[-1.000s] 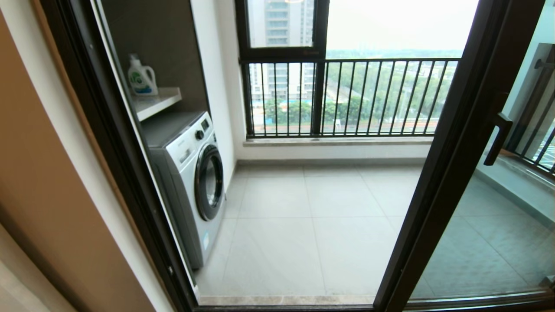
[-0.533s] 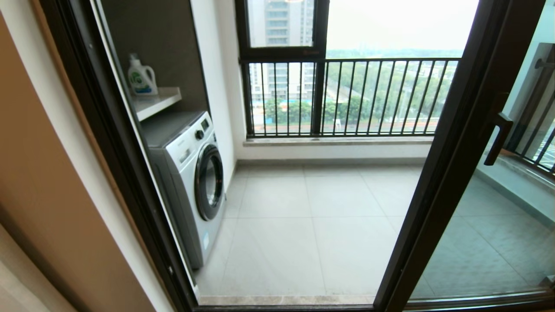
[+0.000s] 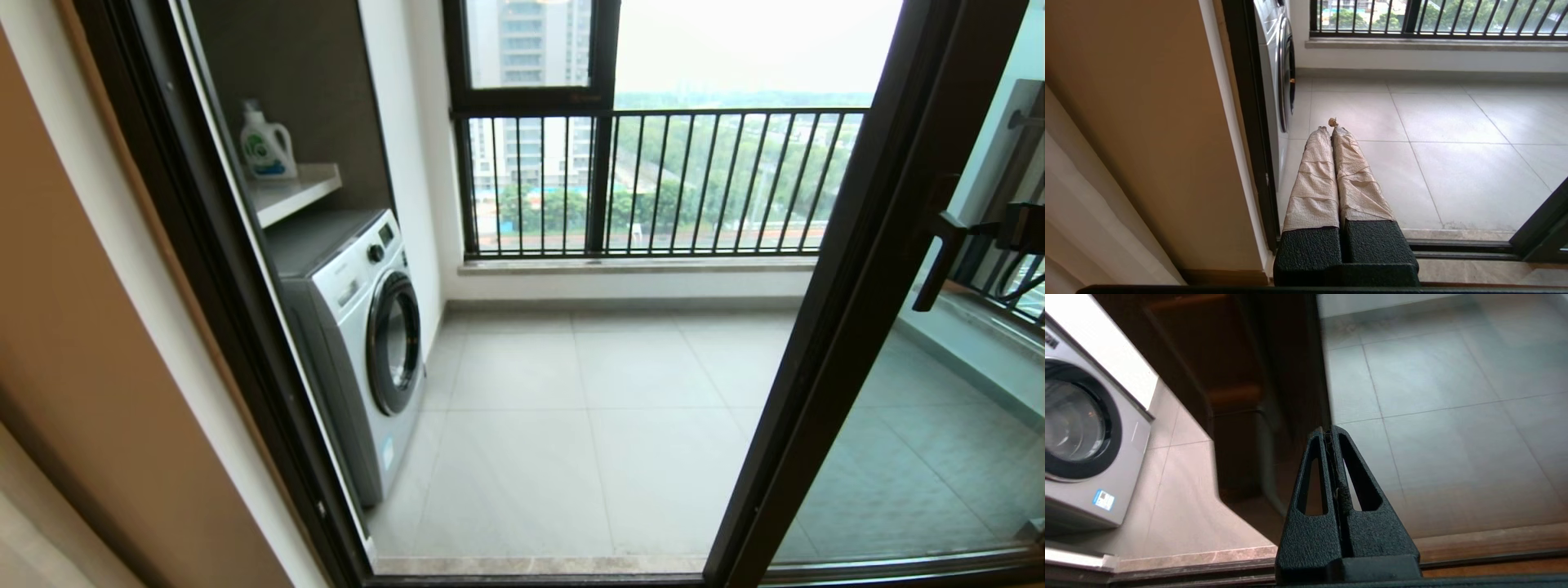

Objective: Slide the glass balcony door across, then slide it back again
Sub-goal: Close the slid door

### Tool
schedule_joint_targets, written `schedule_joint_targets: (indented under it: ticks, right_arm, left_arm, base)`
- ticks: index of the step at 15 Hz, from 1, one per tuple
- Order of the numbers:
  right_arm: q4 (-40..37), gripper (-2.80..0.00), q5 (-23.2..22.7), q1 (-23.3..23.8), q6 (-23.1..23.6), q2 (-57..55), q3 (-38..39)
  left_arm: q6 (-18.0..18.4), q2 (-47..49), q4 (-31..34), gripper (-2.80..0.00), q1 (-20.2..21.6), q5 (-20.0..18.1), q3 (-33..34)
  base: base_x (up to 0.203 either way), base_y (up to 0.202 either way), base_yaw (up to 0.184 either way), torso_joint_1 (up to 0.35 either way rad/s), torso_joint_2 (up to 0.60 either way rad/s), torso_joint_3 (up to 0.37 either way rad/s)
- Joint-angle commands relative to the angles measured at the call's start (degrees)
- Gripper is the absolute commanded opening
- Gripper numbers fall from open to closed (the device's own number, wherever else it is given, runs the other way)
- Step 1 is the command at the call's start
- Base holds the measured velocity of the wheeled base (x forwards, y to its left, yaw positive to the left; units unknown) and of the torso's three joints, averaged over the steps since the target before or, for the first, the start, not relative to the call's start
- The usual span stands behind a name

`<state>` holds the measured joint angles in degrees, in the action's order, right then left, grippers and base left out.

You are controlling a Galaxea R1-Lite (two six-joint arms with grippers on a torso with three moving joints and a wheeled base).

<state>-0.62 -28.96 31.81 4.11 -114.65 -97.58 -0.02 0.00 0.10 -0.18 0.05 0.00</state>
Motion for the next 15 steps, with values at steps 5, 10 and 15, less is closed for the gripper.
schedule_joint_targets:
  ticks: [5, 10, 15]
  right_arm:
    - [0.0, -2.8, 0.0, -3.3, -0.4, -1.1, -1.5]
    - [0.0, -2.8, 0.0, -5.0, -0.4, -0.6, -1.1]
    - [-0.2, -2.8, 0.3, -6.8, -0.5, -0.5, -0.7]
  left_arm:
    - [0.0, 0.1, 0.0, -2.8, 0.0, 0.0, 0.0]
    - [0.0, 0.1, 0.0, -2.8, -0.1, 0.0, 0.0]
    - [0.0, 0.1, 0.0, -2.8, 0.0, 0.0, 0.0]
  base:
    - [0.0, 0.0, 0.0, 0.0, 0.0, 0.0]
    - [0.0, 0.0, 0.0, 0.0, 0.0, 0.0]
    - [0.0, 0.0, 0.0, 0.0, 0.0, 0.0]
